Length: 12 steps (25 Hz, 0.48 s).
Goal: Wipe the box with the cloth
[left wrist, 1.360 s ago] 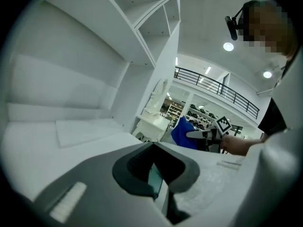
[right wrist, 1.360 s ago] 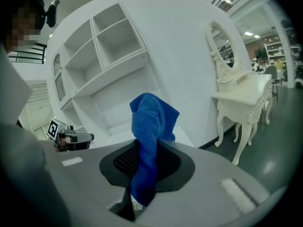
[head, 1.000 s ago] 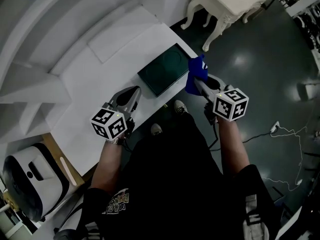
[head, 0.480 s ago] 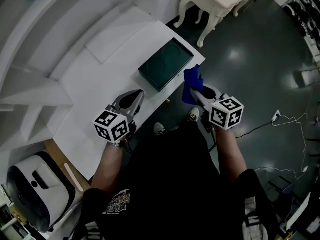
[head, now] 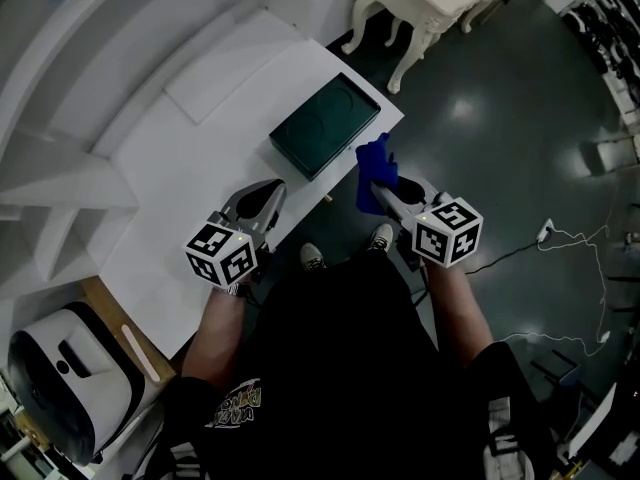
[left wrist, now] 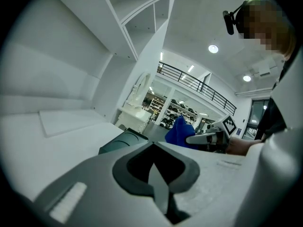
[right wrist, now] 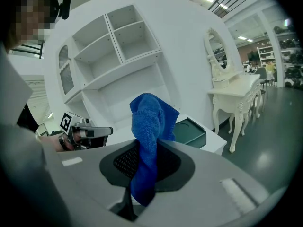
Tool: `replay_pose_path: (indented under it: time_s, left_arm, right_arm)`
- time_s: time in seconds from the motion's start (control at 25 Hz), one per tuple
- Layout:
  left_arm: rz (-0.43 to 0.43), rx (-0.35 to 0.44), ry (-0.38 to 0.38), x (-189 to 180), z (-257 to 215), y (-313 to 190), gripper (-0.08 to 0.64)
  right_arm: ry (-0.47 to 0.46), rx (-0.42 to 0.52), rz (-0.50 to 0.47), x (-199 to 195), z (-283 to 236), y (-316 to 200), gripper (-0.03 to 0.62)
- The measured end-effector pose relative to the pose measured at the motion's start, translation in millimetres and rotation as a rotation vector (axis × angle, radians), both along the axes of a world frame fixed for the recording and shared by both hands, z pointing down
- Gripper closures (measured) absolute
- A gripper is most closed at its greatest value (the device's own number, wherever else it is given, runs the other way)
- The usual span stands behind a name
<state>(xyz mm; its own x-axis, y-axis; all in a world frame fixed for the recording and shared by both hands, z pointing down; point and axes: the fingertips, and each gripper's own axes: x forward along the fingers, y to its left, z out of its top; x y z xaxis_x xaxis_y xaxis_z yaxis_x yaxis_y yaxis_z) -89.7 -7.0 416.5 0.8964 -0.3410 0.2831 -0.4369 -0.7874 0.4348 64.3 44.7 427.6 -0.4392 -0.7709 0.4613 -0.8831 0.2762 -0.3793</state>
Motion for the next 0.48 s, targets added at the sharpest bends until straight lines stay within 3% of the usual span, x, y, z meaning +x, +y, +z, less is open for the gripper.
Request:
replay_pose_path:
  time_s: [0.48]
  left_arm:
    - [-0.041,0.0,-0.047,0.0,1.2,8.2,0.56]
  right_arm:
    - [0.005,0.023,-0.034,-5.9,-1.7,5.7,0.502]
